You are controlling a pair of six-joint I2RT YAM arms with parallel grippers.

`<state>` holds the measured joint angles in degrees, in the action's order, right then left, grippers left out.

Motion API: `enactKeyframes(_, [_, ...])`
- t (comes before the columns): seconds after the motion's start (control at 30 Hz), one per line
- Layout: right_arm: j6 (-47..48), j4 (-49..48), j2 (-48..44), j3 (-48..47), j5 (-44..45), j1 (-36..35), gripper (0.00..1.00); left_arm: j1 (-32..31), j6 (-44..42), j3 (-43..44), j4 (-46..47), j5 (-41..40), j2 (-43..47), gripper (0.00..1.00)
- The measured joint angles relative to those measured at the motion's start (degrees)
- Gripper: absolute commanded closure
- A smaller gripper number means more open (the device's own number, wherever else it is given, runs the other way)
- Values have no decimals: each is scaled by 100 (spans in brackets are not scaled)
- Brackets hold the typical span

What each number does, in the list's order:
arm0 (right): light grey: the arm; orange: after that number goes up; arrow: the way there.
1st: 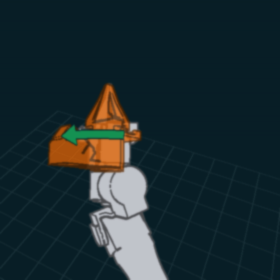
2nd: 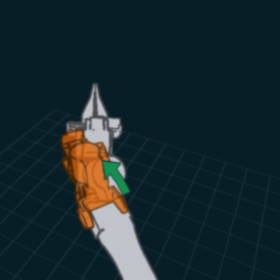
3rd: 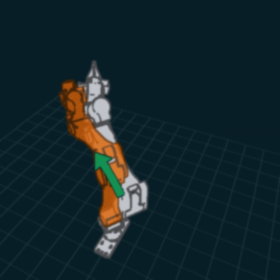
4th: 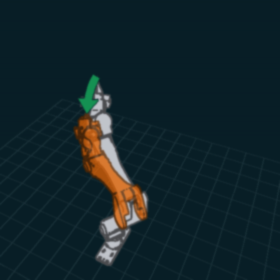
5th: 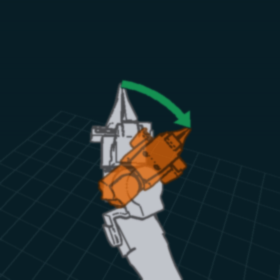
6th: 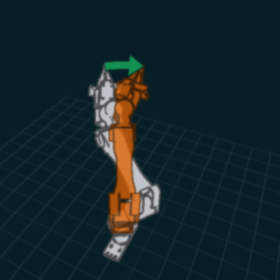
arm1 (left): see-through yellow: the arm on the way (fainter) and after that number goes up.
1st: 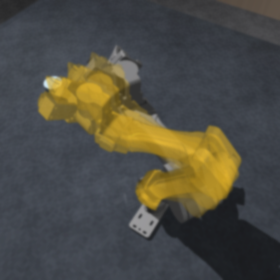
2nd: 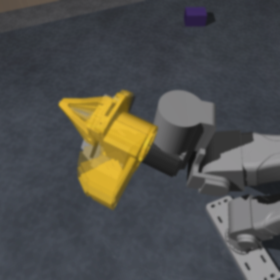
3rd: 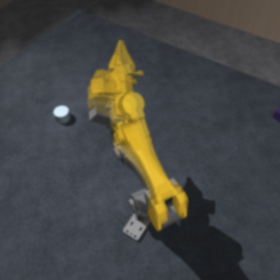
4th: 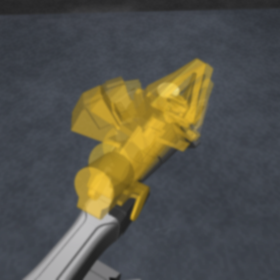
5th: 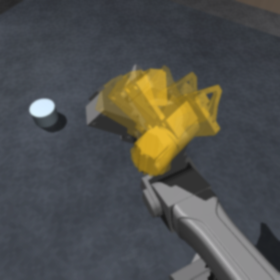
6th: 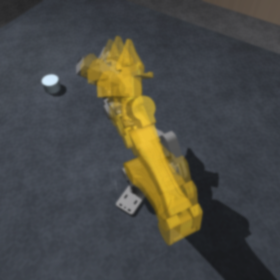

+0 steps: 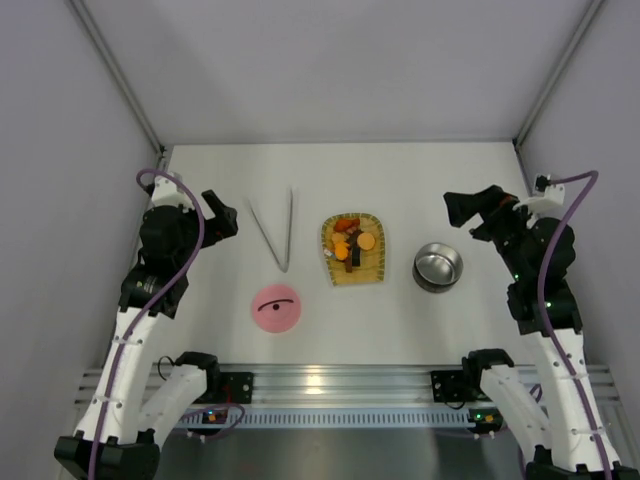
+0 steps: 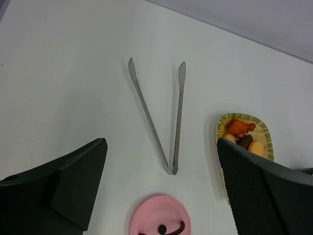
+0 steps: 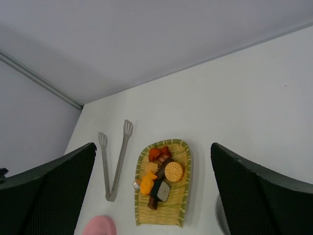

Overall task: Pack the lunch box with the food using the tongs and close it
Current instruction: Pick up the clamp at the center of the board.

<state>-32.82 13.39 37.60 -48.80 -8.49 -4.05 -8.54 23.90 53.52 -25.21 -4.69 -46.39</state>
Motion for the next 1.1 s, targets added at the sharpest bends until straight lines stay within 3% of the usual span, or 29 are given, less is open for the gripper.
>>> enactKeyframes(0.47, [-219, -90, -214, 142, -188, 0, 1, 0, 181, 321, -61, -70, -664, 1])
enactKeyframes(0.83, [-15, 9, -219, 188, -225, 0, 0, -72, 817, 221, 181, 199, -1991, 4])
enactKeyframes(1.1, [175, 129, -85, 188, -260, 2, 1, -1239, 953, 155, 321, -348, -3410, 2])
